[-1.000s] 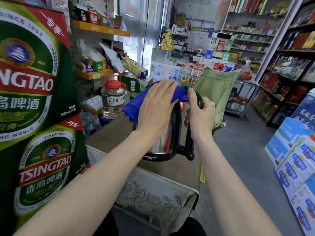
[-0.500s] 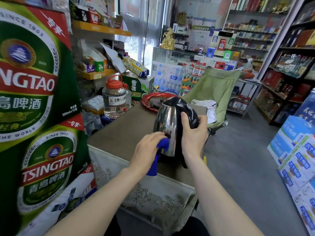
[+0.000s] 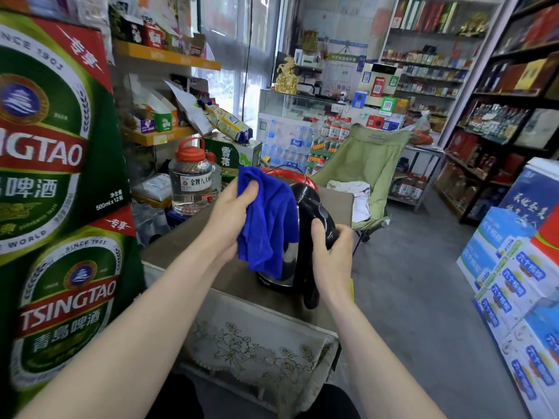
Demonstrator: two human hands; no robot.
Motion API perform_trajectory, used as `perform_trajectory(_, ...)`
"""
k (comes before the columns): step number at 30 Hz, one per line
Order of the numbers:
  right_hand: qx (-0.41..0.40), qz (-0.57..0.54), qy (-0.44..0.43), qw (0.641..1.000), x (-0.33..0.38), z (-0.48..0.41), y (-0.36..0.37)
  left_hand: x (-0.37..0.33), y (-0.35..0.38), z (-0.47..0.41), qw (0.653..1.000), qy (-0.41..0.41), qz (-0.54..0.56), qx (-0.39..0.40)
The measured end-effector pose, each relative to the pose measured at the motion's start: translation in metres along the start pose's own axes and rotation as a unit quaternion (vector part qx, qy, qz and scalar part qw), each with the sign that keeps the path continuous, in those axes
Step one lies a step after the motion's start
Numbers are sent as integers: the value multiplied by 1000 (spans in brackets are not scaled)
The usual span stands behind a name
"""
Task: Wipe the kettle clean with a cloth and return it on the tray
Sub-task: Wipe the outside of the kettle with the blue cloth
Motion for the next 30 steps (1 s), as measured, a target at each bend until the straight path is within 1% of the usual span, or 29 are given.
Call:
perform_trajectory(2,-44,53,-109,992,23,-3,-12,-7,9,6,999,3,-21,33)
perform_trajectory(3,-33,59,-171,983,40,-5,-16,-11,12,9,999,3,-27,46)
perform_trajectory(4,8,57,-222,973,56,-8,-17,-15,16,11,998,-1,-24,55)
perform_trajectory(5,67,57,-252,964,70,-9,-15,-18,18,14,998,-9,-13,61)
perform_trajectory(6,130,54,-258,956,79,-10,-11,-21,20,16,998,-17,3,65)
perform_trajectory(7,182,42,-235,954,83,-13,-9,-24,20,17,997,-21,15,69)
perform_trajectory(8,229,13,-194,954,83,-17,-9,-27,18,18,997,-19,15,70)
perform_trajectory(10,269,-6,-138,953,78,-24,-10,-28,11,18,998,-13,-21,61)
perform_trajectory(11,275,2,-129,953,76,-25,-11,-27,6,17,998,-14,-41,53)
perform_trajectory(13,260,13,-115,959,74,-28,-13,-23,-3,16,997,-26,-71,26)
perform_trajectory(15,230,10,-89,969,74,-31,-12,-20,-12,15,994,-15,-107,-10)
perform_trajectory(18,182,-6,-38,983,77,-36,-12,-21,-22,12,976,42,-208,-54)
perform_trajectory(21,171,-19,6,985,85,-30,-6,-24,-20,15,941,120,-305,-80)
perform_trajectory(23,195,-77,58,976,91,-23,3,-25,-10,20,919,163,-350,-85)
perform_trajectory(24,208,-108,83,968,94,-20,7,-24,-5,23,914,172,-359,-81)
perform_trajectory(26,227,-157,117,954,100,-17,10,-21,1,26,922,160,-348,-54)
perform_trajectory(28,252,-216,149,931,103,-17,10,-17,4,28,939,122,-322,-1)
perform_trajectory(30,308,-255,197,895,106,-11,9,-12,5,29,929,119,-348,26)
Point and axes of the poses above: each hand's wrist, its own z-axis away from the middle knuckle, its own y-axis out of the palm, x = y × z, the point moved 4 cm from there along -z, towards the middle knuckle, and after that the axes turned 3 degrees about -x, right-handed, at the moved point
